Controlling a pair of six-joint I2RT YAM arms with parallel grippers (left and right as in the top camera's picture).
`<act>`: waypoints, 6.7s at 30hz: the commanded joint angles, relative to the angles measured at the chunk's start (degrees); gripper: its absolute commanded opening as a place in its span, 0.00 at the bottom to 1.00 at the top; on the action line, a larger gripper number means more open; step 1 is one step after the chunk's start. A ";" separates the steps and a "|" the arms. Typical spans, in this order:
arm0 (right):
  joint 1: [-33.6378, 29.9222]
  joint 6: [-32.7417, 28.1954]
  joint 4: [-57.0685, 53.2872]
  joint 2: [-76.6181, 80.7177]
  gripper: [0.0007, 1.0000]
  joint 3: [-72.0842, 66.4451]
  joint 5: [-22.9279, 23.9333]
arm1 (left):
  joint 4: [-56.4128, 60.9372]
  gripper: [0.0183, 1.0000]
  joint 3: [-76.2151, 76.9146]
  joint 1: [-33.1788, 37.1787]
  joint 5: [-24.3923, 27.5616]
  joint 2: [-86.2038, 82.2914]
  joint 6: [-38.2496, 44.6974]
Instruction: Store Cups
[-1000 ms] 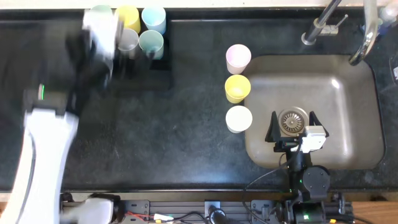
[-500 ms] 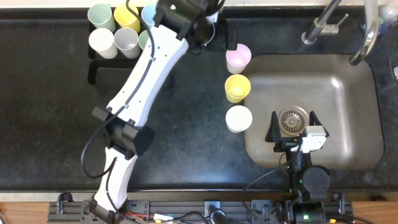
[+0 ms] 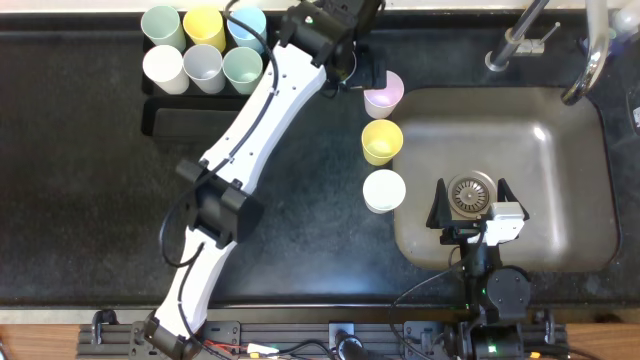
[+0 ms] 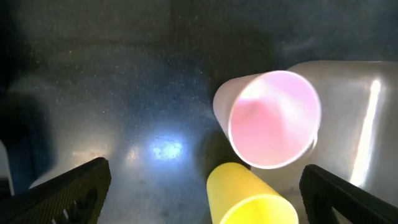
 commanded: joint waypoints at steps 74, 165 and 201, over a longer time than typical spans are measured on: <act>0.11 0.42 0.28 -0.44 1.00 -0.76 -0.37 | -18.51 0.02 -3.43 22.71 -14.75 -24.74 -10.47; 0.11 0.42 0.28 -0.44 1.00 -0.76 -0.37 | 21.55 1.00 -61.92 44.92 -1.90 -35.76 -10.23; 0.11 0.42 0.28 -0.44 1.00 -0.76 -0.37 | 17.42 1.00 -42.07 -9.03 0.48 -20.22 -11.78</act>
